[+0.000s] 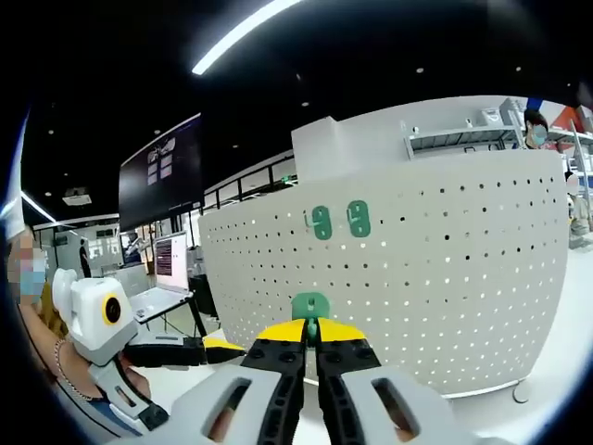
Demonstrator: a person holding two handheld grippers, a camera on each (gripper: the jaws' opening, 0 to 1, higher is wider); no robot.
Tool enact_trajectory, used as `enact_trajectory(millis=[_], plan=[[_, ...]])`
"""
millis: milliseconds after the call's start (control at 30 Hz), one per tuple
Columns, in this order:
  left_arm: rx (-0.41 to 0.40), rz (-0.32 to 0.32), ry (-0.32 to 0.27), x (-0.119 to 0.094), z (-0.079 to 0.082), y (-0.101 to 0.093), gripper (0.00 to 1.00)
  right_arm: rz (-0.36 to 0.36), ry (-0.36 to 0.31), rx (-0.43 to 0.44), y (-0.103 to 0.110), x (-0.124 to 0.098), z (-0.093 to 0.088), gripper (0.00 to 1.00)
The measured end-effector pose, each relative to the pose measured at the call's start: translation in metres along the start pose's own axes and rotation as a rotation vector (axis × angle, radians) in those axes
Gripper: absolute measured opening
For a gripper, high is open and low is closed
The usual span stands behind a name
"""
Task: Insert the hook assembly into the mounting plate slot until the hook locks in place.
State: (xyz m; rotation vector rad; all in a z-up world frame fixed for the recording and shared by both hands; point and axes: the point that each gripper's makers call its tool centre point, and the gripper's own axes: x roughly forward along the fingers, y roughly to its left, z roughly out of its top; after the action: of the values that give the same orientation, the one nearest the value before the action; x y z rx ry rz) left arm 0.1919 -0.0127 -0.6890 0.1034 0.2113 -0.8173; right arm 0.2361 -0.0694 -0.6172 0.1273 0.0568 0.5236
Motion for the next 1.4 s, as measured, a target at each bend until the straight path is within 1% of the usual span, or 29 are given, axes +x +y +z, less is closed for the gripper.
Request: enact_trajectory(millis=[133, 333, 600, 767, 1033, 1200, 1400], plan=[[-0.01, -0.004, 0.002, -0.003, -0.001, 0.001, 0.84, -0.014, -0.007, -0.008, -0.006, 0.003, 0.004, 0.0], [-0.009, 0.009, 0.002, -0.009, -0.004, 0.005, 0.84, -0.032, -0.023, -0.034, -0.013, 0.01, 0.015, 0.0], [-0.015, 0.033, 0.0, -0.022, -0.006, 0.014, 0.84, -0.04, -0.033, -0.065, -0.018, 0.018, 0.022, 0.0], [-0.017, 0.046, 0.002, -0.028, -0.01, 0.015, 0.84, -0.058, -0.063, -0.075, -0.031, 0.025, 0.036, 0.0], [-0.018, 0.064, 0.001, -0.036, -0.014, 0.019, 0.84, -0.099, -0.094, -0.105, -0.051, 0.037, 0.055, 0.0], [-0.018, 0.073, -0.001, -0.041, -0.015, 0.02, 0.83, -0.126, -0.109, -0.108, -0.063, 0.044, 0.063, 0.0], [-0.029, 0.083, -0.004, -0.046, -0.016, 0.022, 0.83, -0.166, -0.126, -0.137, -0.078, 0.052, 0.072, 0.0]])
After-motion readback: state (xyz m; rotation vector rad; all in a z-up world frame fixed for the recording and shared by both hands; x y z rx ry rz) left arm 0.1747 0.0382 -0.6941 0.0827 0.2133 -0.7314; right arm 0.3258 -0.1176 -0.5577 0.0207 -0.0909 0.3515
